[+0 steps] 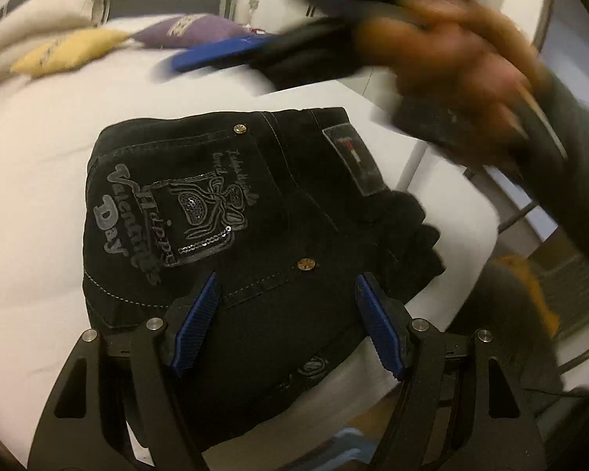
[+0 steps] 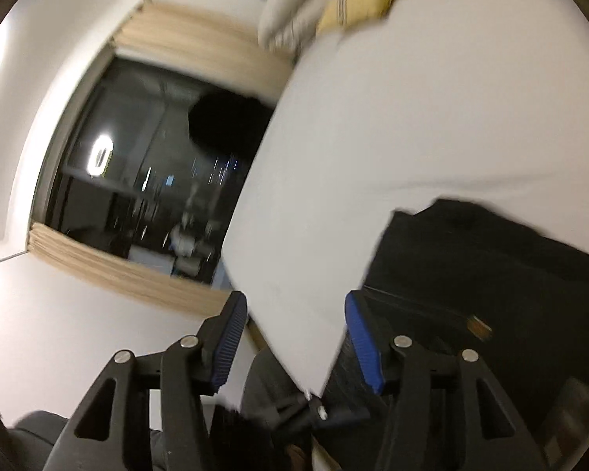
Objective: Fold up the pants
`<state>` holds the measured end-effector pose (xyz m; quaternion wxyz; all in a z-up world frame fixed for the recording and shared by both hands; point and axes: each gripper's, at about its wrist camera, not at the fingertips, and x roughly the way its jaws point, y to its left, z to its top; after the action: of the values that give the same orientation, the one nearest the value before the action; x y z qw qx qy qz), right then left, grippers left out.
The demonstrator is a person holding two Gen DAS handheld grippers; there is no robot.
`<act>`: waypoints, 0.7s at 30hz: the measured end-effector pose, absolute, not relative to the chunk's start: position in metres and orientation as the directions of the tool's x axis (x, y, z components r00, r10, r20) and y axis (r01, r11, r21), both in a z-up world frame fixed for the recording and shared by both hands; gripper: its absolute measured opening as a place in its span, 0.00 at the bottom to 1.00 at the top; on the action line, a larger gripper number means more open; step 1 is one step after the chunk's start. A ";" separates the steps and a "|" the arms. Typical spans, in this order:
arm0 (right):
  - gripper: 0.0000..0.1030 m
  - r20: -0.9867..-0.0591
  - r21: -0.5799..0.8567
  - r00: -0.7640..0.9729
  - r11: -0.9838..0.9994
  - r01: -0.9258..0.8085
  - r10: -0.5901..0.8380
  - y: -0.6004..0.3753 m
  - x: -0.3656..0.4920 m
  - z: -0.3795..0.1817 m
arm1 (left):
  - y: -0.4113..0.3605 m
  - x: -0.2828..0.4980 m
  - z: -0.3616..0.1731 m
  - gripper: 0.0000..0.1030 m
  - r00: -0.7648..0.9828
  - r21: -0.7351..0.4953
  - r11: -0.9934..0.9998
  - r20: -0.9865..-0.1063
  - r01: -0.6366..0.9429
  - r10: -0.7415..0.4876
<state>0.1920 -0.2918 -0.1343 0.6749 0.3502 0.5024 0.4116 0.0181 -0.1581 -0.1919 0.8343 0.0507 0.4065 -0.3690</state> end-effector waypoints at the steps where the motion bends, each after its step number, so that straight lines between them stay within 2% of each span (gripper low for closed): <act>1: 0.54 -0.399 0.893 0.104 0.412 -0.182 0.911 -0.276 0.205 -0.148 | -0.159 0.019 -0.193 0.68 0.395 -0.212 0.720 -0.717 0.661 -0.574; 4: 0.52 -0.492 0.860 0.025 0.490 -0.140 0.870 -0.245 0.235 -0.185 | -0.159 0.022 -0.199 0.68 0.383 -0.225 0.713 -0.717 0.664 -0.582; 6: 0.38 -0.495 0.860 0.049 0.498 -0.110 0.867 -0.244 0.250 -0.200 | -0.155 0.021 -0.203 0.68 0.383 -0.226 0.711 -0.714 0.666 -0.586; 7: 0.23 -0.498 0.860 0.084 0.504 -0.084 0.863 -0.250 0.260 -0.207 | -0.155 0.021 -0.204 0.68 0.386 -0.226 0.710 -0.710 0.667 -0.589; 8: 0.13 -0.502 0.858 0.115 0.510 -0.055 0.857 -0.257 0.266 -0.210 | -0.154 0.020 -0.205 0.68 0.388 -0.227 0.708 -0.706 0.668 -0.592; 9: 0.12 -0.506 0.857 0.151 0.515 -0.025 0.849 -0.267 0.270 -0.213 | -0.151 0.018 -0.204 0.68 0.388 -0.230 0.708 -0.704 0.668 -0.595; 10: 0.13 -0.527 0.843 0.200 0.538 0.004 0.826 -0.279 0.274 -0.213 | -0.150 0.018 -0.204 0.68 0.387 -0.232 0.707 -0.703 0.668 -0.596; 12: 0.21 -0.545 0.827 0.242 0.563 -0.003 0.802 -0.296 0.271 -0.199 | -0.148 0.016 -0.202 0.68 0.389 -0.234 0.707 -0.699 0.668 -0.600; 14: 0.45 -0.488 0.859 0.243 0.511 -0.039 0.838 -0.303 0.262 -0.182 | -0.147 0.015 -0.204 0.68 0.395 -0.237 0.708 -0.693 0.665 -0.603; 15: 0.49 -0.431 0.882 0.243 0.462 -0.089 0.869 -0.307 0.244 -0.167 | -0.147 0.015 -0.204 0.68 0.397 -0.237 0.710 -0.693 0.663 -0.602; 17: 0.65 -0.382 0.888 0.246 0.428 -0.169 0.891 -0.313 0.212 -0.152 | -0.147 0.014 -0.205 0.68 0.401 -0.237 0.714 -0.693 0.659 -0.599; 19: 0.71 -0.425 0.870 0.249 0.468 -0.151 0.870 -0.322 0.194 -0.163 | -0.146 0.012 -0.205 0.68 0.404 -0.237 0.717 -0.692 0.655 -0.598; 20: 0.64 -0.455 0.863 0.251 0.493 -0.114 0.854 -0.334 0.186 -0.177 | -0.145 0.012 -0.205 0.68 0.405 -0.237 0.718 -0.691 0.655 -0.598; 21: 0.52 -0.445 0.880 0.271 0.473 -0.047 0.854 -0.354 0.180 -0.200 | -0.145 0.012 -0.205 0.68 0.405 -0.242 0.716 -0.688 0.655 -0.602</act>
<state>0.1795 -0.3542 -0.1997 0.6913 0.3968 0.5085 0.3256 0.0124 -0.1451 -0.2049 0.8374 0.0331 0.3960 -0.3752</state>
